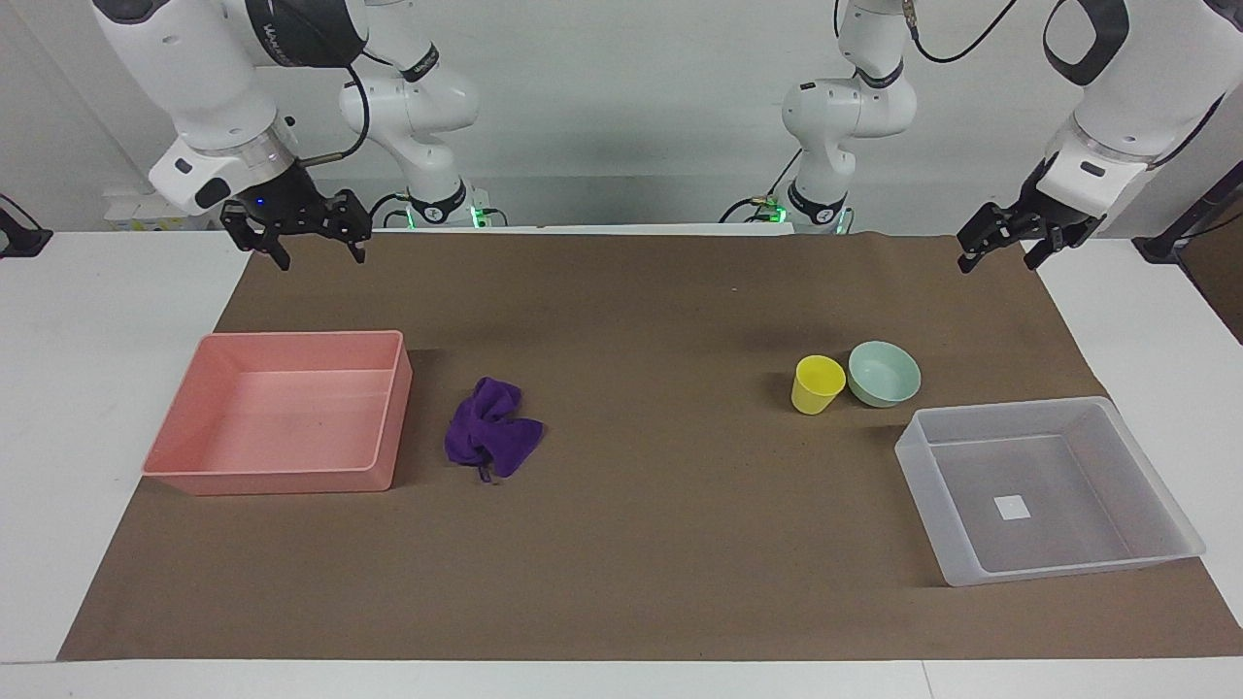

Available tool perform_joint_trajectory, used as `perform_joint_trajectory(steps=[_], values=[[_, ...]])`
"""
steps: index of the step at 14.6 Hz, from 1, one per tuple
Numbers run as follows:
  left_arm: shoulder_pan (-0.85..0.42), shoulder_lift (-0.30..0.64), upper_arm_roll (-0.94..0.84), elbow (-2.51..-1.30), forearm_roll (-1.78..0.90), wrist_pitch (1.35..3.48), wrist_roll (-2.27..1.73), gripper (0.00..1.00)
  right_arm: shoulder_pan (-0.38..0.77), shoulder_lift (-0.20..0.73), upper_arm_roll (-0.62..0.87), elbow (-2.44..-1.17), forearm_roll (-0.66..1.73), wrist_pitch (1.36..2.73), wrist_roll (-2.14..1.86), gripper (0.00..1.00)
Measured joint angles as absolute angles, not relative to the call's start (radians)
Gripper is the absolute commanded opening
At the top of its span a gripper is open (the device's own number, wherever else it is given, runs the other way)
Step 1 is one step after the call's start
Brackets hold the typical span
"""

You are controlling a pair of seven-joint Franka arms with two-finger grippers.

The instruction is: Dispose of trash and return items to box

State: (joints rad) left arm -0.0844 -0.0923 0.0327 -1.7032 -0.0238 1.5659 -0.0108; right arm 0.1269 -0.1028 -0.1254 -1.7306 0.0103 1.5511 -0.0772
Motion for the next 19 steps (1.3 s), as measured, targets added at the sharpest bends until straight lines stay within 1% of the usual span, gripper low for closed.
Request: perform_joint_trajectory(steps=[6,8,9,11,14,17,19], values=[[-0.084,-0.092,0.035,-1.704,-0.024,1.561,-0.01,1.0,0.127,-0.103,-0.125,-1.731,0.011,1.558,-0.07,0.99],[-0.084,-0.096,0.035,-1.725,-0.024,1.581,-0.011,1.0,0.127,-0.103,-0.126,-1.734,0.014,1.592,-0.054,0.99],[-0.084,-0.104,0.036,-1.759,-0.024,1.622,-0.013,1.0,0.127,-0.1,-0.125,-1.739,0.031,1.616,-0.053,0.99],[-0.084,-0.141,0.037,-1.882,-0.024,1.755,-0.016,1.0,0.138,-0.075,-0.125,-1.758,0.083,1.663,-0.053,1.0],[-0.083,-0.187,0.043,-2.059,-0.024,1.89,-0.016,1.0,0.205,0.018,-0.123,-1.777,0.099,1.808,-0.053,0.99],[-0.075,-0.193,0.045,-2.17,-0.024,1.993,-0.017,1.0,0.283,0.152,-0.122,-1.789,0.099,1.992,-0.043,0.99],[-0.071,-0.191,0.045,-2.226,-0.024,2.04,-0.017,1.0,0.305,0.237,-0.121,-1.807,0.099,2.106,-0.041,0.99]])
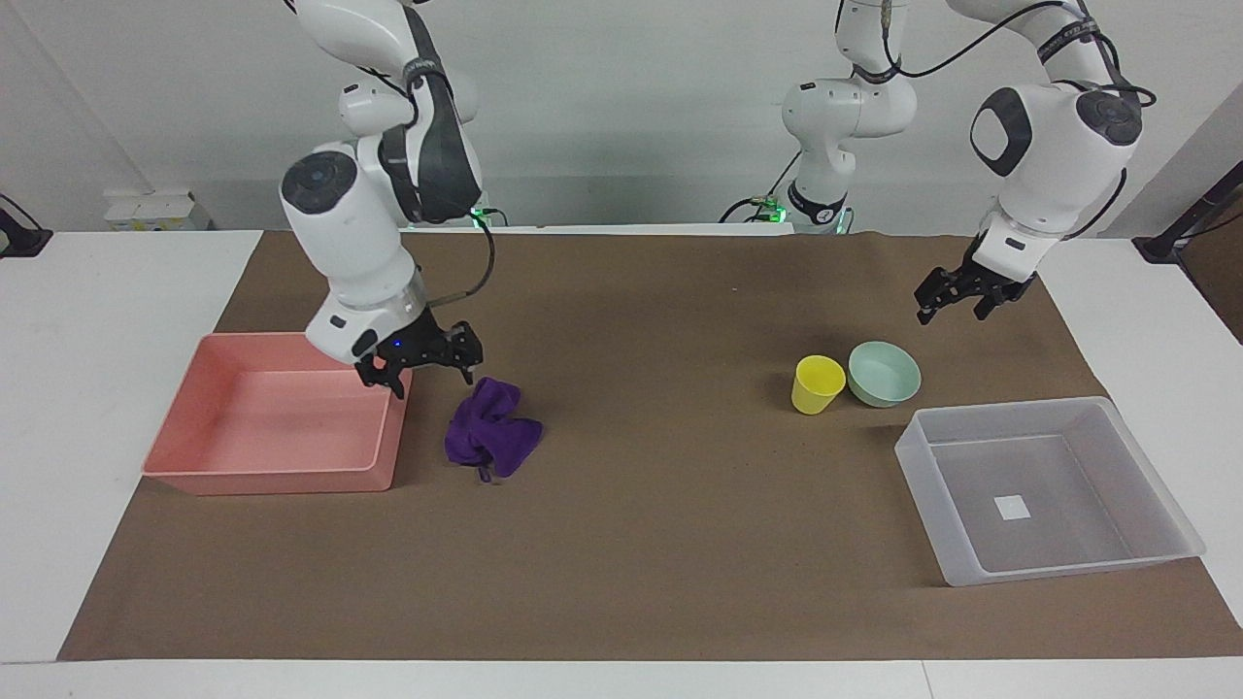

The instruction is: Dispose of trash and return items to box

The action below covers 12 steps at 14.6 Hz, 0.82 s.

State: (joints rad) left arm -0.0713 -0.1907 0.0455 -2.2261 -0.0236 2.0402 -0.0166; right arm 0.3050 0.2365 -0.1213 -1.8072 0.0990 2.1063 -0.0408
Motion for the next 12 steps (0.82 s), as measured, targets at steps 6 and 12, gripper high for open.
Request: perform_joint_trajectory(steps=[6,12], values=[[-0.073,-0.068,0.043,-2.429,-0.024,2.339,-0.042,0.04,0.334,0.38,-0.121,-1.838,0.099,2.254,-0.041,0.79],[-0.085,-0.03,0.035,-2.417,-0.024,2.361,-0.076,0.0,0.347,0.381,-0.121,-1.868,0.14,2.253,-0.033,0.07]])
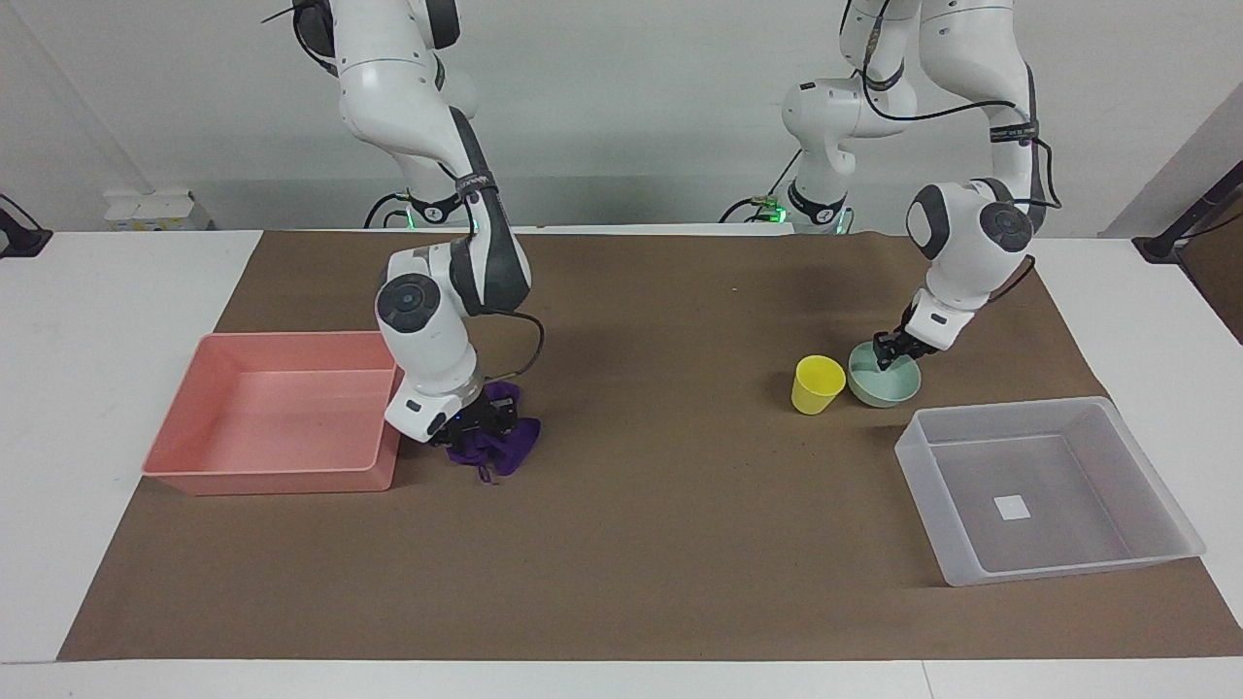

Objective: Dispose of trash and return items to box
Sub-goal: 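Set the bowl in the box while the right gripper drops the cloth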

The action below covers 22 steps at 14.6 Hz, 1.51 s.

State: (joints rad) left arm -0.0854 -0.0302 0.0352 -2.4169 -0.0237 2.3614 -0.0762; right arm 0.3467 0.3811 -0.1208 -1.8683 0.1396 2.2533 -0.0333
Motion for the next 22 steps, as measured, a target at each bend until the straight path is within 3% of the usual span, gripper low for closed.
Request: perform_joint_trajectory(steps=[1,6,9,11,16,17,20,21,22], values=[[-0.085,-0.03,0.035,-2.384,-0.024,2.328,-0.076,0.0,0.347,0.381,-0.121,-1.87,0.141,2.253,-0.032,0.0],[-0.085,-0.05,0.04,-2.032,-0.023,1.923,-0.075,0.0,0.346,0.367,-0.124,-1.858,0.141,2.214,-0.027,0.0],[-0.074,-0.018,0.058,-1.92,-0.028,1.974,-0.076,0.0,0.343,0.303,-0.134,-1.83,0.141,2.131,-0.027,0.0],[-0.04,0.085,0.062,-1.852,-0.059,2.08,-0.076,0.0,0.331,0.24,-0.141,-1.798,0.14,2.036,-0.027,0.0],[0.031,0.469,0.065,-1.519,-0.069,2.167,-0.075,0.01,0.22,0.125,-0.145,-1.661,0.127,1.794,-0.027,0.0],[0.035,0.514,0.065,-1.496,-0.069,2.193,-0.075,0.09,0.193,0.107,-0.145,-1.654,0.117,1.772,-0.031,0.0],[0.042,0.559,0.067,-1.558,-0.069,2.264,-0.074,0.02,0.098,0.083,-0.147,-1.665,0.093,1.731,-0.093,0.0],[0.045,0.555,0.067,-1.575,-0.069,2.258,-0.074,0.05,0.065,0.082,-0.148,-1.682,0.086,1.733,-0.122,0.0],[0.045,0.549,0.067,-1.581,-0.07,2.245,-0.073,0.35,0.034,0.082,-0.148,-1.708,0.081,1.744,-0.149,0.0]])
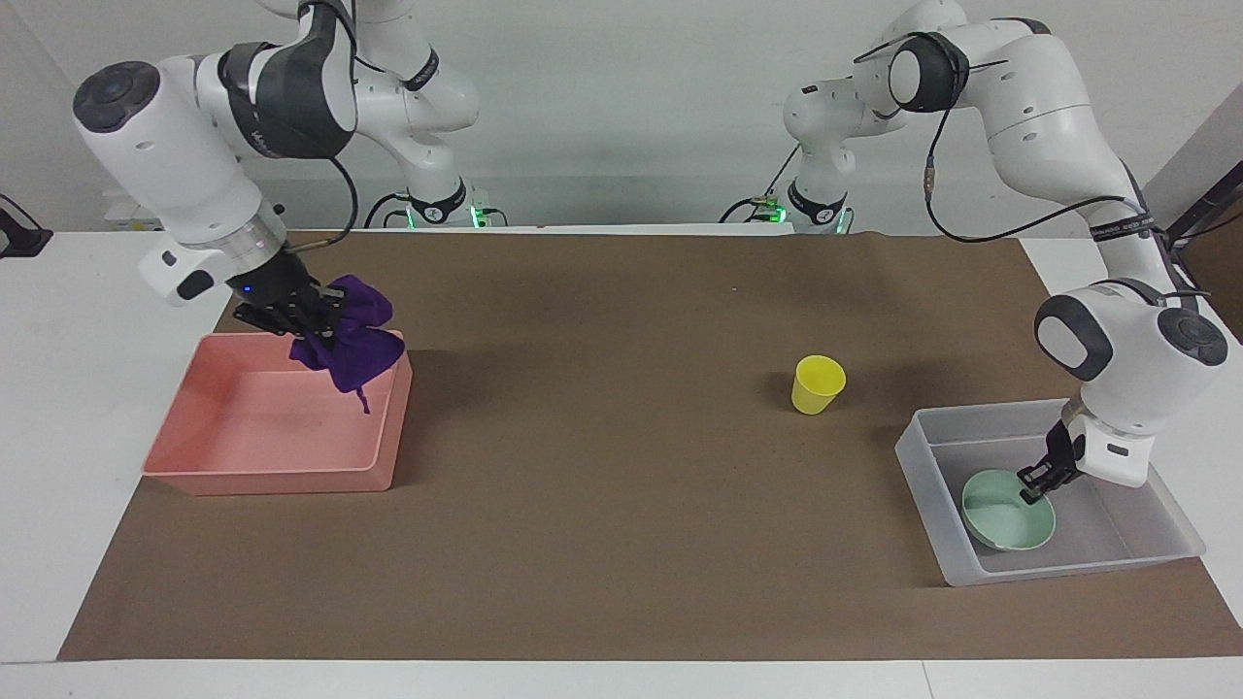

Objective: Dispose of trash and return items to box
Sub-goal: 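Set the bowl in the box while the right gripper drops the cloth, then reach the left gripper to the yellow cup and grasp it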

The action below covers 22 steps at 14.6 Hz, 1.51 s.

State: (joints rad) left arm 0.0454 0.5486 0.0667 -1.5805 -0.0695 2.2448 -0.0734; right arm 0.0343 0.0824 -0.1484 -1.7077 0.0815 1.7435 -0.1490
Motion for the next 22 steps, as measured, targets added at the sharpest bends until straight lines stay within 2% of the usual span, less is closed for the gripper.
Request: perform_joint_trajectory(steps=[1,2,6,9,11,13,15,16,18,19,20,22], values=[[0.045,0.539,0.066,-1.581,-0.069,2.23,-0.073,0.84,0.008,0.083,-0.149,-1.738,0.079,1.766,-0.172,0.0],[0.045,0.531,0.065,-1.583,-0.069,2.216,-0.072,1.0,-0.011,0.084,-0.149,-1.77,0.078,1.796,-0.19,0.0],[0.039,0.505,0.059,-1.574,-0.069,2.188,-0.072,1.0,-0.05,0.102,-0.149,-1.89,0.073,1.933,-0.208,0.01],[0.009,0.415,0.052,-1.551,-0.069,2.114,-0.072,1.0,-0.054,0.129,-0.149,-1.963,0.072,2.045,-0.208,0.07],[-0.035,0.319,0.045,-1.557,-0.07,1.993,-0.088,1.0,-0.056,0.147,-0.149,-1.987,0.072,2.085,-0.208,0.27],[-0.125,0.233,0.043,-1.624,-0.07,1.861,-0.17,1.0,-0.056,0.156,-0.149,-1.99,0.072,2.089,-0.208,0.75],[-0.251,0.161,0.039,-1.784,-0.069,1.869,-0.291,1.0,-0.056,0.156,-0.146,-1.988,0.072,2.089,-0.208,0.93],[-0.294,0.134,0.038,-1.866,-0.069,1.901,-0.331,1.0,-0.055,0.155,-0.145,-1.984,0.072,2.085,-0.208,0.97],[-0.328,0.083,0.036,-2.025,-0.069,2.011,-0.365,1.0,-0.053,0.142,-0.14,-1.958,0.072,2.033,-0.208,0.99],[-0.328,0.061,0.037,-2.09,-0.069,2.078,-0.373,0.99,-0.049,0.131,-0.136,-1.937,0.072,1.989,-0.208,0.99],[-0.329,0.042,0.039,-2.146,-0.069,2.131,-0.381,0.88,-0.045,0.119,-0.131,-1.911,0.072,1.945,-0.208,0.99],[-0.336,0.019,0.04,-2.223,-0.069,2.204,-0.405,0.15,-0.044,0.099,-0.113,-1.862,0.073,1.866,-0.207,0.99]])
